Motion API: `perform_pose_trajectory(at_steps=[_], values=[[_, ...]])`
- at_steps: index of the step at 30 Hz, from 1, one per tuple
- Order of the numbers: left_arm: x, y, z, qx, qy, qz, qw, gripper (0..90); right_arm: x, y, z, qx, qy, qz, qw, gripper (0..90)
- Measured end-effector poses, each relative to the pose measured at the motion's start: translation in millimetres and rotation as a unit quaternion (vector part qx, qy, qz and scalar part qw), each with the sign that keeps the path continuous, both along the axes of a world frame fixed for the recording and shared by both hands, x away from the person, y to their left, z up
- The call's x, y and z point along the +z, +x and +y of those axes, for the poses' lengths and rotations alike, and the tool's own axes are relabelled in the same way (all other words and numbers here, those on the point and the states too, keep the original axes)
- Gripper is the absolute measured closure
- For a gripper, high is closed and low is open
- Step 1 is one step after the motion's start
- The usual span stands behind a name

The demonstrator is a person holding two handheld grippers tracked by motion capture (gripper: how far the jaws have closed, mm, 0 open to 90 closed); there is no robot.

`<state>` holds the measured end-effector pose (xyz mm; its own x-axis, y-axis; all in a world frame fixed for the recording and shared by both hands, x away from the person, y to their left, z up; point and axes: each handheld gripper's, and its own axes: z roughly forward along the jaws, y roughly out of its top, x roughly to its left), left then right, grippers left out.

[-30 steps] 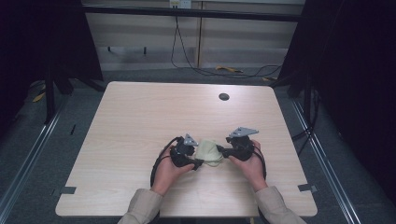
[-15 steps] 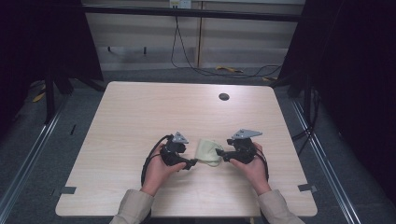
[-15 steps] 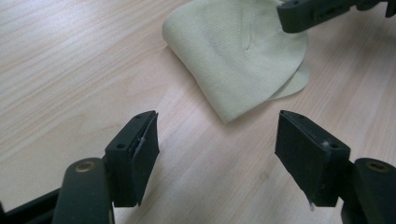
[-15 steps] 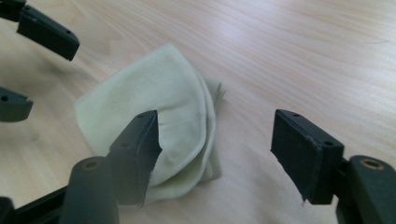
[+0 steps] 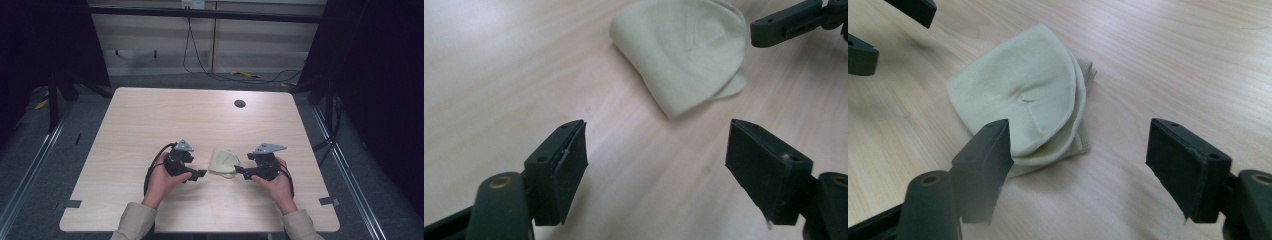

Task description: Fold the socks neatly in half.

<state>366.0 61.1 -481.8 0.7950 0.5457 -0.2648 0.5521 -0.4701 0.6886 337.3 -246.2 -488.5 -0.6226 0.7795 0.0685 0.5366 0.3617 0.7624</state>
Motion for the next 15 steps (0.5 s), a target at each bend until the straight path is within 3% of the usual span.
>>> perform_pose_trajectory(at_steps=[8, 15], values=[[-3.0, -3.1, 9.6, -0.001, 0.010, -0.016, 0.9998, 21.2, 2.5, -3.8, -2.7, 0.008, 0.004, 0.000, 1.0000, 25.0], [-3.7, -4.8, 19.4, 0.004, 0.007, -0.025, 0.9997, 19.8, 1.6, -7.9, -7.2, 0.011, -0.002, 0.000, 0.9999, 23.7]])
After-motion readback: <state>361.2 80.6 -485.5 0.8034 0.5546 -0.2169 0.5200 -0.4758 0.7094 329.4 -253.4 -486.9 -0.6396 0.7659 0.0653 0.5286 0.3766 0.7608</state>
